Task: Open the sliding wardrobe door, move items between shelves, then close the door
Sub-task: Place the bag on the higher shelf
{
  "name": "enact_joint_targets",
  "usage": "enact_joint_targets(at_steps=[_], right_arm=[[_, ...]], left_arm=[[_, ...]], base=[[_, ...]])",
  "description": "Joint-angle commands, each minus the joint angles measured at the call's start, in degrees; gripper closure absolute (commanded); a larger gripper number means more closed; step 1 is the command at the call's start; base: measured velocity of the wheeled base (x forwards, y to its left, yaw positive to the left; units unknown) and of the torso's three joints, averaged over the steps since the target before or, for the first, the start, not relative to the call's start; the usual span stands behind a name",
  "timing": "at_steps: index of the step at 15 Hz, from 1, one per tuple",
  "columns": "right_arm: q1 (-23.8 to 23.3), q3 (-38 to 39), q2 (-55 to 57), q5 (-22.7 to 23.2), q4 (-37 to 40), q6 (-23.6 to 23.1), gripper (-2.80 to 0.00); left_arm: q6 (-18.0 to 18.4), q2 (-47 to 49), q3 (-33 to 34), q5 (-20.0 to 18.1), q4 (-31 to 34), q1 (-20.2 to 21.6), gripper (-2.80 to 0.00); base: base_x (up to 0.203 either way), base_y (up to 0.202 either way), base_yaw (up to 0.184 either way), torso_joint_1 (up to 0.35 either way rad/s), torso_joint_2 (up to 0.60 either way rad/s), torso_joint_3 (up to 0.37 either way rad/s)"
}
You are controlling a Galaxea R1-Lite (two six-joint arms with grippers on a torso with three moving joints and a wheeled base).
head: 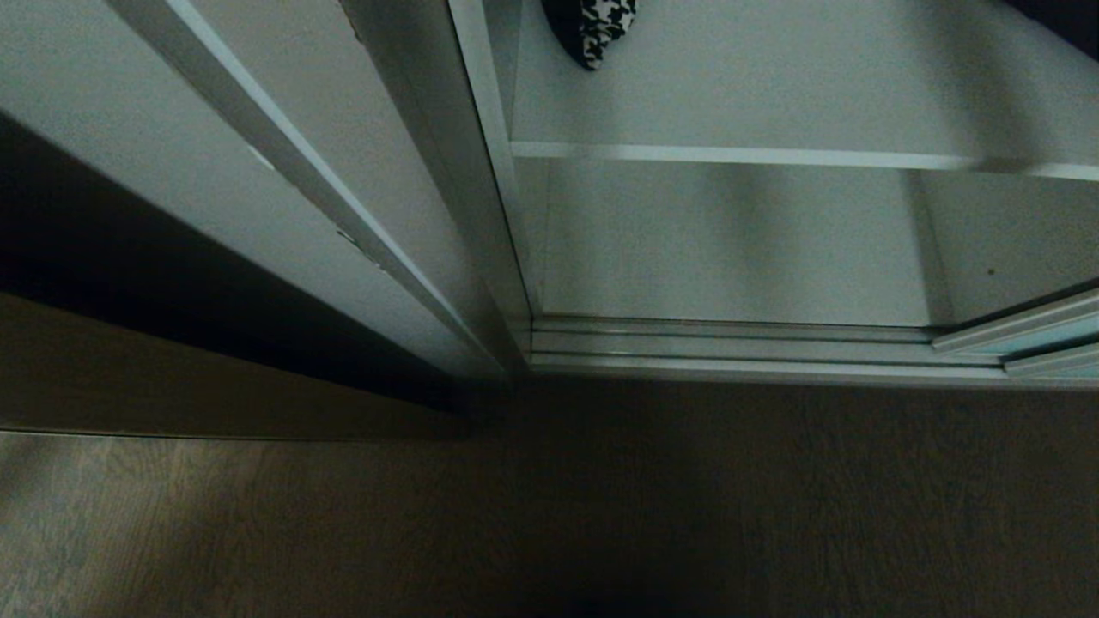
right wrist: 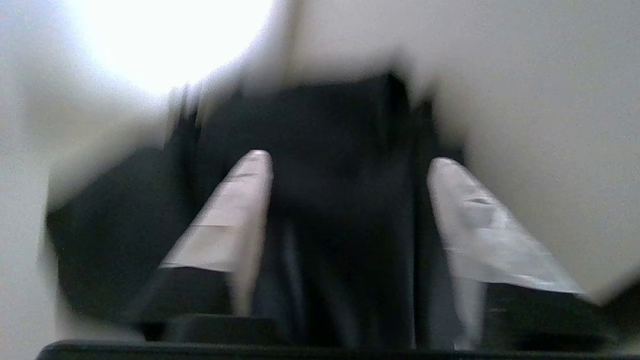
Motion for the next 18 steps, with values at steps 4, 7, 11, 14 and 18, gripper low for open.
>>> enact_joint_targets(at_steps=[4, 7, 11, 14, 18], right_arm=[[3.90, 32.67, -19.47, 9.21, 6.73, -5.45, 0.00], [5.49, 47.91, -33.72, 13.67, 12.06, -6.52, 0.00], [7.08, 64.34, -54.58, 15.48, 25.60, -6.77, 0.00], [7.88, 72.83, -66.19, 15.92, 32.23, -6.55, 0.00], [8.89, 82.03, -79.17, 20.48, 41.25, -5.00, 0.00]], left_arm=[[0.02, 0.08, 0.01, 0.03, -0.02, -0.03, 0.00], [0.02, 0.08, -0.02, 0.03, -0.02, -0.03, 0.00], [0.02, 0.08, 0.01, 0.03, -0.02, -0.03, 0.00], [0.02, 0.08, 0.01, 0.03, -0.02, 0.04, 0.00], [0.02, 0.08, 0.01, 0.03, -0.02, -0.03, 0.00]], base=[[0.000, 0.000, 0.000, 0.000, 0.00, 0.000], [0.000, 0.000, 0.000, 0.000, 0.00, 0.000], [0.000, 0.000, 0.000, 0.000, 0.00, 0.000], [0.000, 0.000, 0.000, 0.000, 0.00, 0.000], [0.000, 0.000, 0.000, 0.000, 0.00, 0.000]])
